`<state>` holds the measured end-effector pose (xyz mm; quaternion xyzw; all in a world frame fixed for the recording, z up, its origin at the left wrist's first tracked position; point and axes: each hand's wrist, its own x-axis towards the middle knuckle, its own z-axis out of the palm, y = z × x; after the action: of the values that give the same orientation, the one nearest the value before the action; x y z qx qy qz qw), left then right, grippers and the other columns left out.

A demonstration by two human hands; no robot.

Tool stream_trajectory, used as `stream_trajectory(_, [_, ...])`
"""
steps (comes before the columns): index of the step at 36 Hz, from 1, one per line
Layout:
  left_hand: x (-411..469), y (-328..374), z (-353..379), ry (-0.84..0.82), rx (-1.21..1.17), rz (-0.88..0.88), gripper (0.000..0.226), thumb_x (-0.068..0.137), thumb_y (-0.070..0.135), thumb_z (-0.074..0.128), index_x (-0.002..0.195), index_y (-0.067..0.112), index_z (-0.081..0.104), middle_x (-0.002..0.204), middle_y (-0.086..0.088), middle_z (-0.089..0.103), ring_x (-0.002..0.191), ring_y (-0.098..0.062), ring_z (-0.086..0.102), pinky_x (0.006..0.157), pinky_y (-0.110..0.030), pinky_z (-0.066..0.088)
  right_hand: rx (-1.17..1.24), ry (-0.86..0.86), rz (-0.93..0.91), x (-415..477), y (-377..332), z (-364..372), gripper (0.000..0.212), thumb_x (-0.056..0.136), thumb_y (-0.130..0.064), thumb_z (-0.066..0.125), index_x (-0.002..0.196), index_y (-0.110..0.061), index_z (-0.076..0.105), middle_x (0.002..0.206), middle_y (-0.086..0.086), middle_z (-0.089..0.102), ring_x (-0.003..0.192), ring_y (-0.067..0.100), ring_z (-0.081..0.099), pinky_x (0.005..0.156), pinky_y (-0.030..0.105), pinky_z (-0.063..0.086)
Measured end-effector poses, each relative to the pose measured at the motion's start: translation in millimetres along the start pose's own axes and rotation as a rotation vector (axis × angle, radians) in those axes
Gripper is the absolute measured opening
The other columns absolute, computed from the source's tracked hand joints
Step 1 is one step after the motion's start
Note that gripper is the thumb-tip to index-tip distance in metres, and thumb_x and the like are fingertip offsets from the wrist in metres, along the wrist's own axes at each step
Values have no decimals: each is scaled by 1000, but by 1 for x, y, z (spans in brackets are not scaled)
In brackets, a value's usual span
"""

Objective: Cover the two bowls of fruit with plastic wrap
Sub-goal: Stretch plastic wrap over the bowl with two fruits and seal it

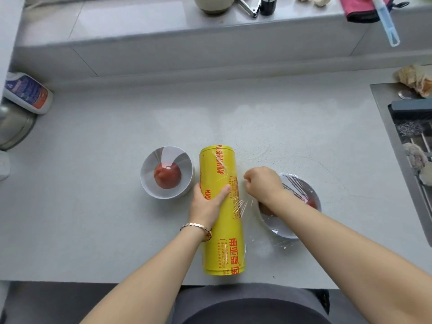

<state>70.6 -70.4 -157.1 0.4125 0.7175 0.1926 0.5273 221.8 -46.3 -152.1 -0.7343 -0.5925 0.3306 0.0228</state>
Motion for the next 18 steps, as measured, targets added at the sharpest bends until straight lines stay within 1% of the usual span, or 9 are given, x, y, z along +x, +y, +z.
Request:
stream_trajectory(2, [-1,0,-1,2,-5,4,62,73,46,73,122,23,44,114,0,62,97,-18,61,89,-36,49,25,11,-2,6,0,-3,14,77,-8,49,66,-5,57,84,19,63,85,37,57,69,33,45])
stream_trajectory(4, [-1,0,0,10,3,10,64,72,47,73,123,22,44,115,0,62,98,-19,61,90,-37,49,-1,7,-29,6,-4,-7,14,82,-14,49,69,-10,51,89,16,62,88,34,57,70,32,41])
stream_trajectory(5, [-1,1,1,9,4,10,65,72,48,73,124,22,43,116,0,61,99,-20,61,91,-38,49,-21,3,-41,4,-5,-9,7,83,-17,50,79,-12,54,99,14,62,94,33,57,75,33,41])
stream_trajectory(7, [-3,2,1,-5,-8,5,67,72,50,73,124,23,42,117,-1,61,100,-20,61,91,-40,50,-45,4,-55,1,1,-12,27,83,-15,50,110,-14,53,117,8,58,107,31,55,85,34,41])
stream_trajectory(8, [-4,2,1,-8,-15,1,68,70,53,73,124,24,42,118,-1,60,100,-20,60,90,-41,50,-41,11,-66,-2,5,-14,36,83,-12,48,118,-17,51,122,7,56,111,30,54,89,35,40])
stream_trajectory(10, [-4,2,0,10,7,-5,83,60,65,70,127,25,42,122,-3,57,104,-22,59,92,-44,49,-27,-16,-134,-7,11,-17,39,82,-4,44,115,-20,59,122,6,58,113,27,53,95,34,39])
stream_trajectory(14, [1,-4,0,24,41,-19,101,41,83,62,125,31,43,122,-2,57,106,-24,58,93,-48,49,47,-107,-275,-21,16,-21,43,78,6,38,89,-15,73,116,4,65,112,23,56,97,29,38])
stream_trajectory(16, [3,-7,-3,6,22,-30,100,39,85,62,122,33,44,118,0,60,104,-24,61,91,-48,50,95,-118,-286,-28,16,-23,38,80,-2,40,91,-15,74,112,3,68,109,21,57,96,28,39])
stream_trajectory(18, [2,-6,-5,-13,4,-31,94,41,82,64,119,34,45,114,1,63,100,-23,63,89,-48,52,156,-155,-259,-35,12,-26,39,76,-24,40,96,-19,72,107,2,70,104,19,59,93,29,41])
